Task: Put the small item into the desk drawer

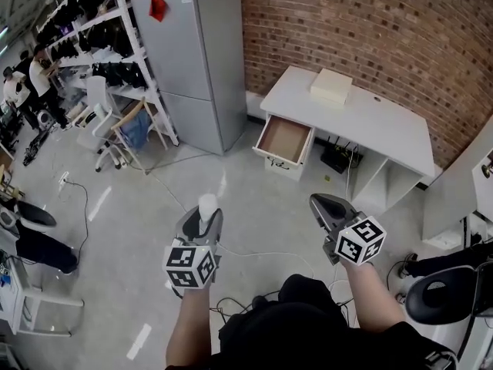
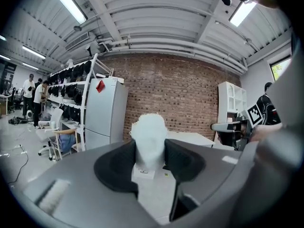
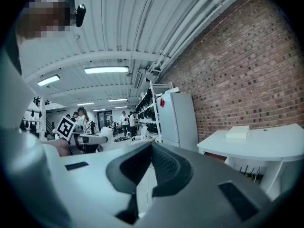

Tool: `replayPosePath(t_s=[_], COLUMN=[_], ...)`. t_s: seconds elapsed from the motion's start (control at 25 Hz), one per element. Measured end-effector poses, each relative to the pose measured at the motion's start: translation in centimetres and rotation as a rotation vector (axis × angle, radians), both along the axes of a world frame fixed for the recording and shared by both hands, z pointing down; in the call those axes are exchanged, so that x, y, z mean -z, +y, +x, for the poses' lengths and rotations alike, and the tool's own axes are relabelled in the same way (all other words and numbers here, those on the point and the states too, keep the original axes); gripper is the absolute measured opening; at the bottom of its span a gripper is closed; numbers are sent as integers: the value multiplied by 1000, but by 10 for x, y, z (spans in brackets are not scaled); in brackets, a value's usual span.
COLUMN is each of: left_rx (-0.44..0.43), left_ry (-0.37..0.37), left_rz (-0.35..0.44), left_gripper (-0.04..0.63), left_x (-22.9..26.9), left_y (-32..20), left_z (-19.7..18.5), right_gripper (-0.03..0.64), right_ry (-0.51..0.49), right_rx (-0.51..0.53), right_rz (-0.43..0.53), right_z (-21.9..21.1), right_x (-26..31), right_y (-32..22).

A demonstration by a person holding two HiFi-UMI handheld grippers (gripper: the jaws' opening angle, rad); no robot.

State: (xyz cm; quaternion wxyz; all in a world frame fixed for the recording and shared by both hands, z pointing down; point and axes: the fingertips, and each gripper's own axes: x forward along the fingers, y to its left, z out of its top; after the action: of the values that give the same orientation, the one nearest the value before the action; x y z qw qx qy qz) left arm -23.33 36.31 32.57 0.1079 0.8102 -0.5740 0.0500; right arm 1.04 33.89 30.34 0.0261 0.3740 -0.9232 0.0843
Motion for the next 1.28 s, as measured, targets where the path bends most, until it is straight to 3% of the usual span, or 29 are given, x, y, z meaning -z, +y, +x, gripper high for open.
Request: replayPosePath(t_s=[0.24,0.68,0.92,1.28], left_rx=[-23,-22,-33,-58], left_ry=[8,-9,-28,-40], left_rz=[-32,-89,-131,-165], left_gripper=[187,187,187,187], left_x=[-16,-32,-41,-51], left_y=[-25,-110,-169,-253], left_z=[6,17,45,98], right_gripper=[11,11,11,11], right_ry=[0,-55,-94,-117], right_rx=[-25,-35,-32,-27], right_rz=[-43,-127,-182,-189], right_z=[10,23,43,85], right_x=[-19,-55,-73,-81], right_y=[-19,-108,-172,-253])
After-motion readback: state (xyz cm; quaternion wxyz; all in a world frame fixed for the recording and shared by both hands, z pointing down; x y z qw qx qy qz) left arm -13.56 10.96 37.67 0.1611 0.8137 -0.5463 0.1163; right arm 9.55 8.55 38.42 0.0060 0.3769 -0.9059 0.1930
